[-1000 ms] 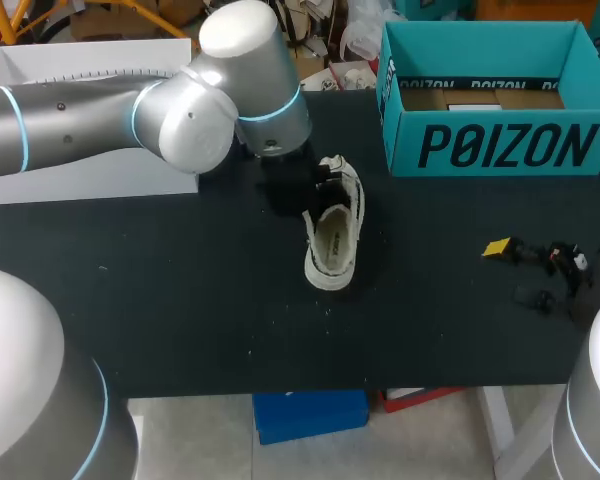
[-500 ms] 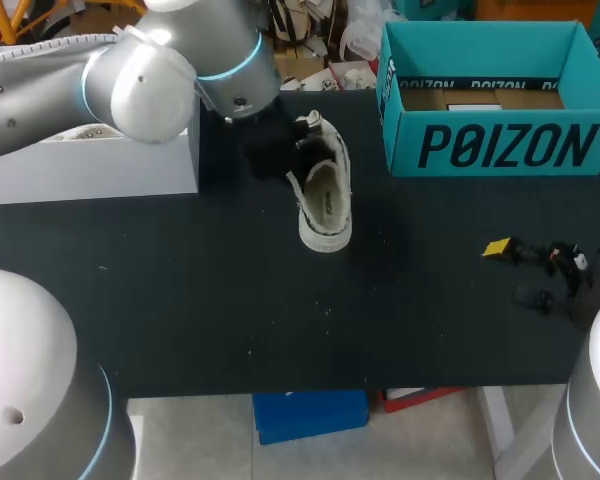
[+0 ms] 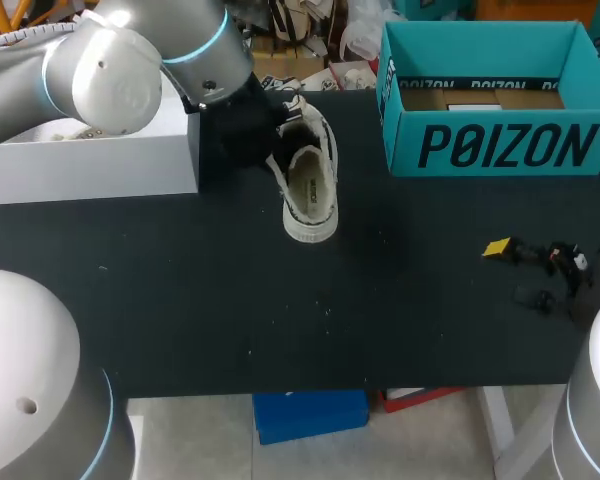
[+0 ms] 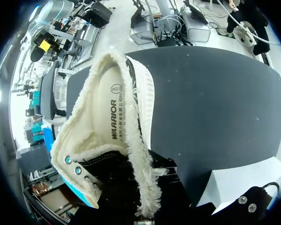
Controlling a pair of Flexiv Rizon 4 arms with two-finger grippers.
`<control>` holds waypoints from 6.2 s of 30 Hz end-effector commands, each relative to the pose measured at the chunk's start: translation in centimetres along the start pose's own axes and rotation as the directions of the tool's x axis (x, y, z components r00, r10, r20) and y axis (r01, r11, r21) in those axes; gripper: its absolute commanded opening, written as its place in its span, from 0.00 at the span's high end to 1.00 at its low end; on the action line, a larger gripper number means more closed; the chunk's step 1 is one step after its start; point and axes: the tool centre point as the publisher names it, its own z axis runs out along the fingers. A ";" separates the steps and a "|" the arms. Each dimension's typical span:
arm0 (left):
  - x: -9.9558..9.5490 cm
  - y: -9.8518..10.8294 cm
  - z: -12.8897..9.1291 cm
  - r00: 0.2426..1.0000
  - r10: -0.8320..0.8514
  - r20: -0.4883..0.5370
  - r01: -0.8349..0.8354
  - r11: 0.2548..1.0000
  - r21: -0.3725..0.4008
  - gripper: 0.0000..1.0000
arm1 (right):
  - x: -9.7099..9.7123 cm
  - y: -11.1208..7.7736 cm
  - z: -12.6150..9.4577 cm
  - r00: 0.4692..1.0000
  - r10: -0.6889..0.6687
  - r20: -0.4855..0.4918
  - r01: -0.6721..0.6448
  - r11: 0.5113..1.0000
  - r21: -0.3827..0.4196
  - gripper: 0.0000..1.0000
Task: Take the shoe out of the shoebox, open the shoe tongue, remove and reinsert the insole, then place the shoe into the shoebox
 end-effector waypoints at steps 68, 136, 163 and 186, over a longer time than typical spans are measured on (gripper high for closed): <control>12.3 14.4 -7.6 0.678 -0.730 0.083 0.731 0.660 -0.171 1.00 | 0.0 -0.1 -0.2 1.000 0.001 -0.001 -0.001 1.000 -0.002 0.00; 43.7 29.2 -15.1 0.133 -0.978 0.161 0.781 0.003 -0.624 1.00 | 0.0 -0.1 -0.2 1.000 0.001 -0.001 -0.001 1.000 -0.002 0.00; 39.2 36.8 -3.2 0.128 -0.987 0.098 0.798 0.044 -0.601 1.00 | 0.0 -0.1 -0.2 1.000 0.001 -0.001 -0.001 1.000 -0.002 0.00; 33.4 33.4 0.0 0.121 -0.992 0.047 0.847 0.079 -0.525 1.00 | 0.0 -0.1 -0.2 1.000 0.001 -0.001 -0.001 1.000 -0.002 0.00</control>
